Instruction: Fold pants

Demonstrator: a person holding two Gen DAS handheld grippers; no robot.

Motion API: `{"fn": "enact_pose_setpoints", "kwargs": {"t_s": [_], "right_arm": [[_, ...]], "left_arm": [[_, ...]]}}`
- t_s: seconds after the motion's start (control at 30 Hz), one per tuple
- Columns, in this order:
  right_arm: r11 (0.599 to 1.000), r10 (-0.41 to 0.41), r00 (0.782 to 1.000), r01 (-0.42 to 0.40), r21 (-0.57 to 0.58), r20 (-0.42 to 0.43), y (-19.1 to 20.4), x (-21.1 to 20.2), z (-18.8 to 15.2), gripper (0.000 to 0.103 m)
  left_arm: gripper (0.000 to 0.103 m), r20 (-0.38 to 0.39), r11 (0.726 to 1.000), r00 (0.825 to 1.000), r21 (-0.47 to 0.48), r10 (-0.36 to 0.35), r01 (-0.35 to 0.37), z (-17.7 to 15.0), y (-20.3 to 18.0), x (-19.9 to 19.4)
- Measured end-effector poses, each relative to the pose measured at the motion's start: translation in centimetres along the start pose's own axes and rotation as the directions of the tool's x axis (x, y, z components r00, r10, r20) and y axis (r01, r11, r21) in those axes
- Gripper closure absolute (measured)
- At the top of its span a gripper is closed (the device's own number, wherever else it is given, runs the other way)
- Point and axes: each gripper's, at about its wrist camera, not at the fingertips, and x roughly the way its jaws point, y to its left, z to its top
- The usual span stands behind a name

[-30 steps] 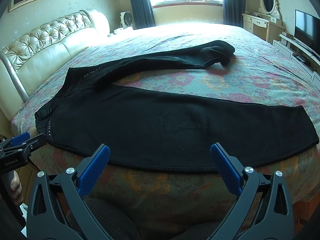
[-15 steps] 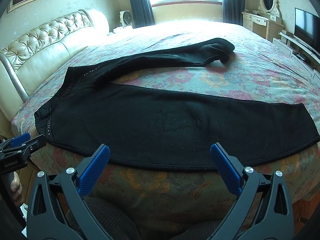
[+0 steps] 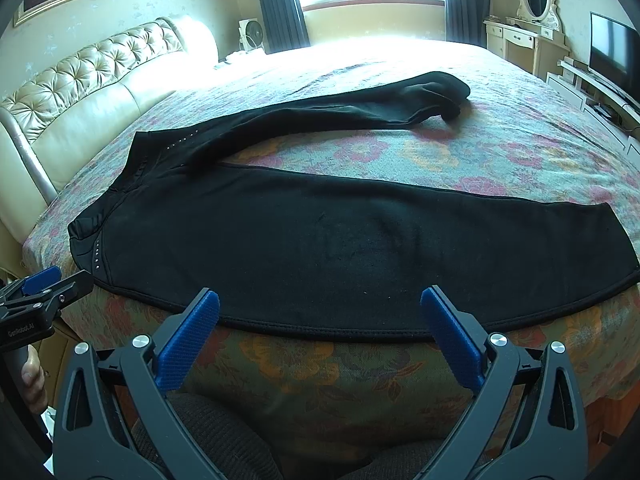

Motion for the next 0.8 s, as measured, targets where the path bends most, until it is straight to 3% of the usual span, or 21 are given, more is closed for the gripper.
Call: {"fn": "enact_pose_setpoints", "kwargs": {"t_s": [0.63, 0.73, 0.8], "right_arm": [[1.0, 0.014, 0.999, -0.014, 0.011, -0.033, -0.4, 1.5, -0.2, 0.002], [1.0, 0.021, 0.999, -0.021, 0.011, -0.035, -0.4, 1.8, 0.0, 0.002], [1.0, 0.022, 0.999, -0.022, 0.006, -0.036, -0.4, 1.9, 0.3, 0.002]], "left_arm": [[0.005, 0.018, 0.999, 1.0, 0.05, -0.003, 0.002, 0.0, -0.7, 0.2], [0.005, 0.04, 0.999, 0.999, 0.044, -0.032, 0.031, 0.8, -0.1, 0.2], [0.005, 0.01, 0.995, 0.995, 0.011, -0.095, 0.095, 1.8, 1.1, 0.6]]}}
